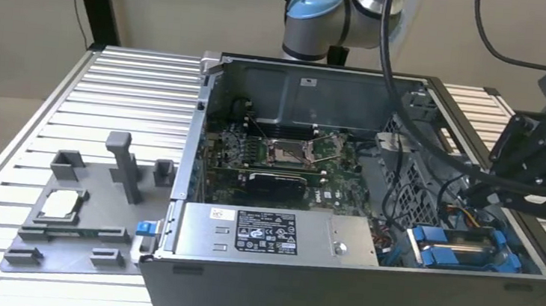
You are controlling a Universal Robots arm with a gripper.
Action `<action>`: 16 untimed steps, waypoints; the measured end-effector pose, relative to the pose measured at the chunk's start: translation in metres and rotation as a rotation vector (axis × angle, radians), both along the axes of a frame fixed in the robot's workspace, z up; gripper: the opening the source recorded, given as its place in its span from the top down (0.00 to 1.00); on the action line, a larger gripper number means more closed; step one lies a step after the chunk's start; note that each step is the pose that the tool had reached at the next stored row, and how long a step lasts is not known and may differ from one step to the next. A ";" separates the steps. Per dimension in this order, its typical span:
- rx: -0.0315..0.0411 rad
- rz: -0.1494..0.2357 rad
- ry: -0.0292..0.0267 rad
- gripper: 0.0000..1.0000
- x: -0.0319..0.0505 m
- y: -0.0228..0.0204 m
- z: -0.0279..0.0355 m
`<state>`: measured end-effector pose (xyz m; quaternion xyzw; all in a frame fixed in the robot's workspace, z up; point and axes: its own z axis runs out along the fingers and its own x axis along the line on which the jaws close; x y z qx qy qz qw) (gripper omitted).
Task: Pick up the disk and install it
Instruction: 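Insert the first disk wire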
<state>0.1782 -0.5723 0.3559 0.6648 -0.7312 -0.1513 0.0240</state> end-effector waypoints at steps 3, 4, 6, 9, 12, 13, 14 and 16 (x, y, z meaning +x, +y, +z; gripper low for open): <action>-0.0001 0.000 0.0000 1.00 -0.0043 0.0000 0.0027; -0.0002 0.000 -0.0002 1.00 -0.0057 0.0000 0.0033; -0.0003 0.000 -0.0002 1.00 -0.0068 -0.0001 0.0034; -0.0004 0.000 -0.0002 1.00 -0.0069 0.0000 0.0035; -0.0010 0.000 -0.0002 1.00 -0.0070 0.0000 0.0038; -0.0027 0.000 -0.0001 1.00 -0.0070 0.0000 0.0045; -0.0064 0.000 -0.0001 1.00 -0.0072 0.0000 0.0054; -0.0198 0.000 -0.0002 1.00 -0.0079 0.0000 0.0066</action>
